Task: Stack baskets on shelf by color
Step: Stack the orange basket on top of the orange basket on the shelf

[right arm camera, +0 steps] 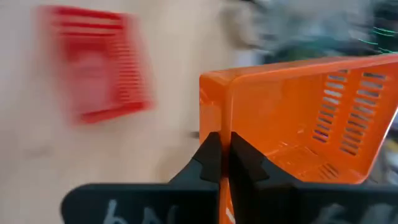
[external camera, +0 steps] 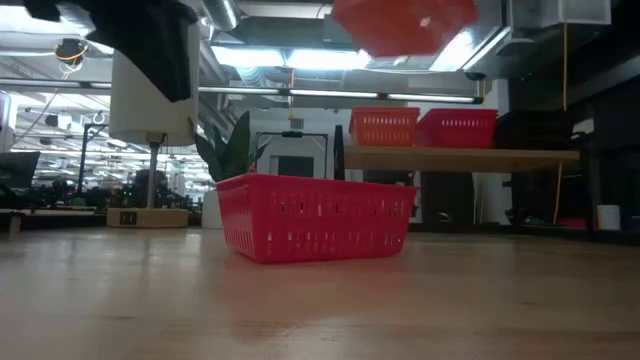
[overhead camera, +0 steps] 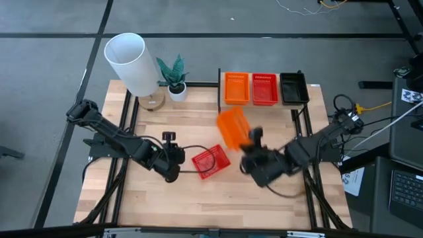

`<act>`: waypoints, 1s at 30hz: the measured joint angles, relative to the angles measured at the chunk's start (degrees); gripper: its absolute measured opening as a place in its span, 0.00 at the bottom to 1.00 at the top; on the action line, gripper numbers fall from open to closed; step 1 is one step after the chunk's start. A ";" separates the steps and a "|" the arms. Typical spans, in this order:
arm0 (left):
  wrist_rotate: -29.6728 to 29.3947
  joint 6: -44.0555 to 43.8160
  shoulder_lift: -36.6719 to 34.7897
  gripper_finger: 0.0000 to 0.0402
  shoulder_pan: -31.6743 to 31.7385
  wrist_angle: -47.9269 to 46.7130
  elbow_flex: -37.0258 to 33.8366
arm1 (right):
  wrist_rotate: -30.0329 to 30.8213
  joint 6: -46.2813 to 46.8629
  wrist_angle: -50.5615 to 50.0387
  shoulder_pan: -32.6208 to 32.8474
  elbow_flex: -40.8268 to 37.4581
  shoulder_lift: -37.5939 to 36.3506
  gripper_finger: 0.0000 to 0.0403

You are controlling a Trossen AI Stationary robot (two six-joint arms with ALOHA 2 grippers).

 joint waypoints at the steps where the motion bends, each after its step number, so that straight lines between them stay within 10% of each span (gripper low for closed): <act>1: 0.00 -0.03 0.00 0.25 -0.38 0.01 -0.01 | 2.22 -1.42 -0.03 -1.77 1.17 0.00 0.01; 15: -1.60 -0.21 0.11 0.25 -1.03 0.62 0.00 | -21.24 -13.77 -0.33 -40.43 9.57 0.04 0.01; 30: -1.70 -1.28 0.11 0.25 -0.97 0.53 0.00 | -25.58 -13.49 -1.27 -44.63 9.54 4.24 0.06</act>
